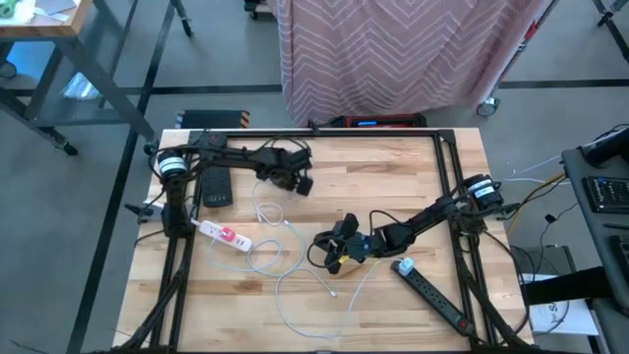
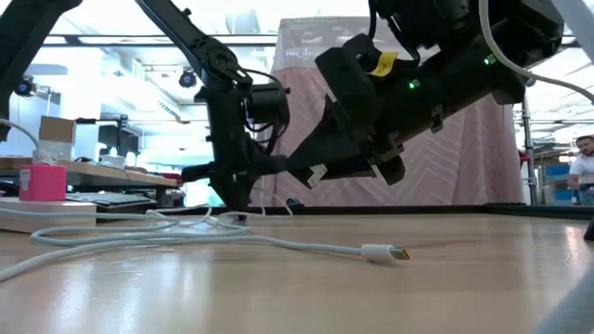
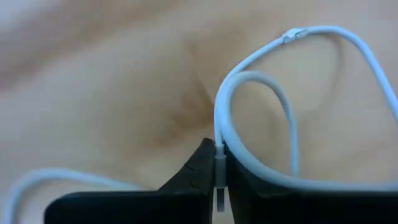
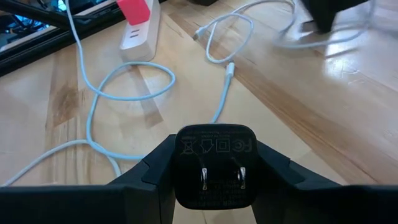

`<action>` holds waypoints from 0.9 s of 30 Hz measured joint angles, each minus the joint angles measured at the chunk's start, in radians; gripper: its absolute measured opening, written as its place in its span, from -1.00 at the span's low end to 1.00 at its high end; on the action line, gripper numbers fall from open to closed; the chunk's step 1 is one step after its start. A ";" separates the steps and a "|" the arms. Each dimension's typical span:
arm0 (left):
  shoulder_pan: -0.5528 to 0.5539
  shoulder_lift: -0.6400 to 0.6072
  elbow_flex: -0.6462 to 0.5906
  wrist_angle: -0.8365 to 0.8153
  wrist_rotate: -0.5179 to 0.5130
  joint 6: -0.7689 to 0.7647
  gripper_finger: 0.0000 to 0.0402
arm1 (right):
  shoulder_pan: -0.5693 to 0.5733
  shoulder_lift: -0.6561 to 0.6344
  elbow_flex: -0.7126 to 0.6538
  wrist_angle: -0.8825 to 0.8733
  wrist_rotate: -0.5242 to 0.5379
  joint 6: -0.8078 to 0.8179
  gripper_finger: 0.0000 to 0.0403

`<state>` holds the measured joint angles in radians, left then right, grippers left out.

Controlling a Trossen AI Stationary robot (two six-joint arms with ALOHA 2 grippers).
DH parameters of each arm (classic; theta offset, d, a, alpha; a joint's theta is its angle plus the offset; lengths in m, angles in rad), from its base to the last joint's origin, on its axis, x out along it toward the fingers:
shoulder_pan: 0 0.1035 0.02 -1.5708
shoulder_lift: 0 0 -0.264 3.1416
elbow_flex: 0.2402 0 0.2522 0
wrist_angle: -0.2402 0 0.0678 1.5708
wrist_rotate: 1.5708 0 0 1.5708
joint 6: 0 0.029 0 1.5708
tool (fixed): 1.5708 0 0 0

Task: Insert USB
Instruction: Insert the white USB cable into the black charger adapter

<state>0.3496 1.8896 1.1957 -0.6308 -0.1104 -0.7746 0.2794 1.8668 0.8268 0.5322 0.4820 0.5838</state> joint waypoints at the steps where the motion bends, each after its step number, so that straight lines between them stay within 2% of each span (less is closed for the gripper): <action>1: -0.011 -0.006 -0.001 -0.014 0.019 0.018 -0.96 | 0.000 0.000 0.000 0.000 0.000 0.000 -0.35; 3: -0.030 -0.011 0.002 -0.034 0.039 0.035 -0.93 | 0.000 0.000 0.000 0.000 0.000 0.001 -0.35; 6: -0.038 -0.014 0.011 -0.045 0.052 0.046 -0.78 | 0.000 0.000 0.000 -0.002 0.000 0.005 -0.35; 12: -0.033 -0.015 0.012 -0.027 0.021 0.045 -0.41 | 0.000 0.000 0.000 -0.003 0.000 0.008 -0.35; 16: -0.022 -0.015 0.012 0.017 -0.002 0.001 -0.26 | 0.000 0.000 0.000 -0.004 -0.001 0.008 -0.35; 21: 0.013 -0.001 0.016 0.085 0.047 -0.030 -0.19 | 0.000 0.000 0.000 -0.005 -0.002 0.008 -0.35; 27: 0.055 0.011 0.016 0.111 0.106 -0.066 -0.23 | 0.000 0.000 0.000 -0.005 -0.010 0.008 -0.35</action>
<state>0.4048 1.9006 1.2121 -0.5202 -0.0041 -0.8409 0.2794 1.8668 0.8265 0.5269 0.4722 0.5919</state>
